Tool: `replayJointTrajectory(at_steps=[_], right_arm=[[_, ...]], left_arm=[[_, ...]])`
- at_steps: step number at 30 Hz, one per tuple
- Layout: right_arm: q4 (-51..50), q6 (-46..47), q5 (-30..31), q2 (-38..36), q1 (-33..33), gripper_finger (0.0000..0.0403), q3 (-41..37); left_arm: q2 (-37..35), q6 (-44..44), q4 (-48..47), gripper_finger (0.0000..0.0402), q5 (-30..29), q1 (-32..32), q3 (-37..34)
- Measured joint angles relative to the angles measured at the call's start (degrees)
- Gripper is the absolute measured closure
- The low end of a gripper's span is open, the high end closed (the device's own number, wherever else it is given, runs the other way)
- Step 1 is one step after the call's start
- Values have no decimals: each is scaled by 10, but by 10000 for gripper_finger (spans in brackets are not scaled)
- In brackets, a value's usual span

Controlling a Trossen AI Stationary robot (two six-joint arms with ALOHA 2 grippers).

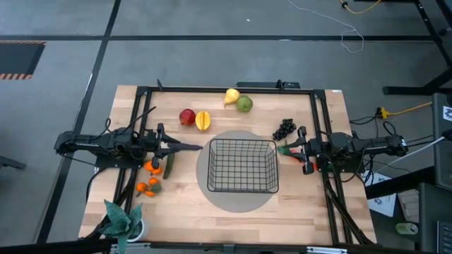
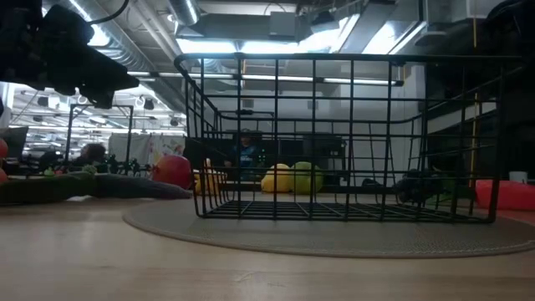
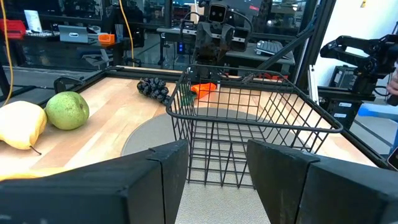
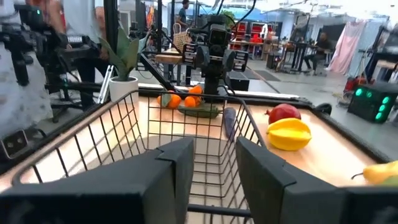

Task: Build produce basket
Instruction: Put the bottom tangerines into the wire basket

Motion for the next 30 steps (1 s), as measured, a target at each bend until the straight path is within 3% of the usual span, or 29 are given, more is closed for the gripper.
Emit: replayJointTrajectory(at_steps=[7,17,30], right_arm=[[6,19,13,0,0,281,0],[2,136,41,0,0,281,0],[-1,120,34,0,0,281,0]], left_arm=[[0,0,0,248,0,0,0],[0,0,0,248,0,0,0],[0,0,0,248,0,0,0]])
